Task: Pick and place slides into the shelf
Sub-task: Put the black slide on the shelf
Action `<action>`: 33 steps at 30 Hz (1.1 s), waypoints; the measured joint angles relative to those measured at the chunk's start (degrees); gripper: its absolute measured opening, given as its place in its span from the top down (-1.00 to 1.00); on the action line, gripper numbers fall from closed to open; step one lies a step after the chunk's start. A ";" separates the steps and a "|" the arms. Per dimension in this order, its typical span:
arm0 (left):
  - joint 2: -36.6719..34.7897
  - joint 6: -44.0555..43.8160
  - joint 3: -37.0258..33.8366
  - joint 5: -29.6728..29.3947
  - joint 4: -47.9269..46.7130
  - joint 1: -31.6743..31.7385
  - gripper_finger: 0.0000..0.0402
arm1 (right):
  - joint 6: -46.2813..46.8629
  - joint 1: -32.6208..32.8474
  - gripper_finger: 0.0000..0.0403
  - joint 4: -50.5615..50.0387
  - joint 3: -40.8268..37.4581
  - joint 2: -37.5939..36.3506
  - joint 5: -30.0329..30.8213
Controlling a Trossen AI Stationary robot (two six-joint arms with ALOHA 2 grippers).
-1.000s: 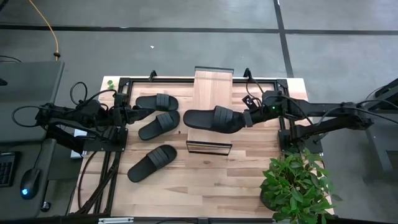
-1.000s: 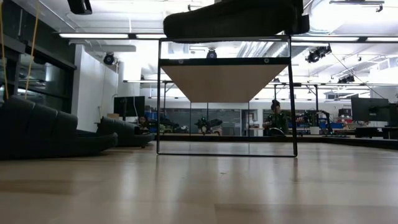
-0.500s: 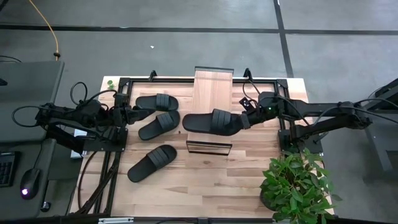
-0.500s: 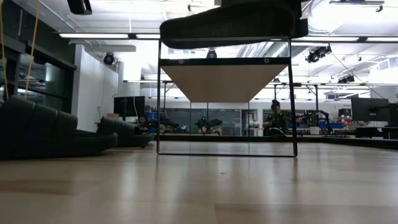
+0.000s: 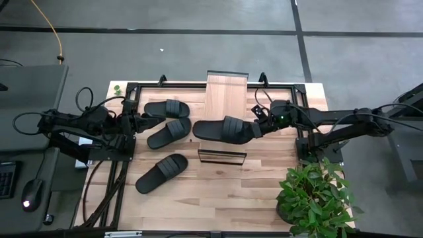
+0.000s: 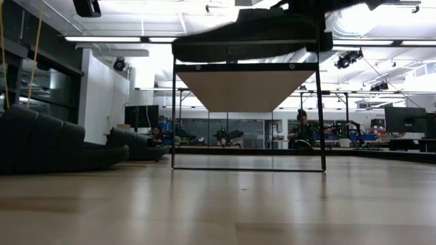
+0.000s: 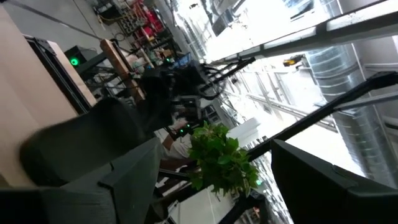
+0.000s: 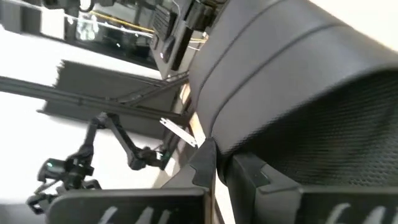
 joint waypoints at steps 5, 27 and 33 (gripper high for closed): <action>0.00 0.01 -0.01 1.63 -0.45 -0.02 -0.42 | 7.42 0.12 0.96 17.29 -9.29 0.06 1.22; 0.00 0.07 -0.01 1.88 -0.79 -0.02 -0.42 | 8.88 3.16 0.99 17.14 -11.72 -0.03 1.64; 0.00 0.02 -0.01 1.87 -0.76 -0.02 -0.42 | 8.65 2.75 0.99 14.69 -11.72 -0.04 -0.64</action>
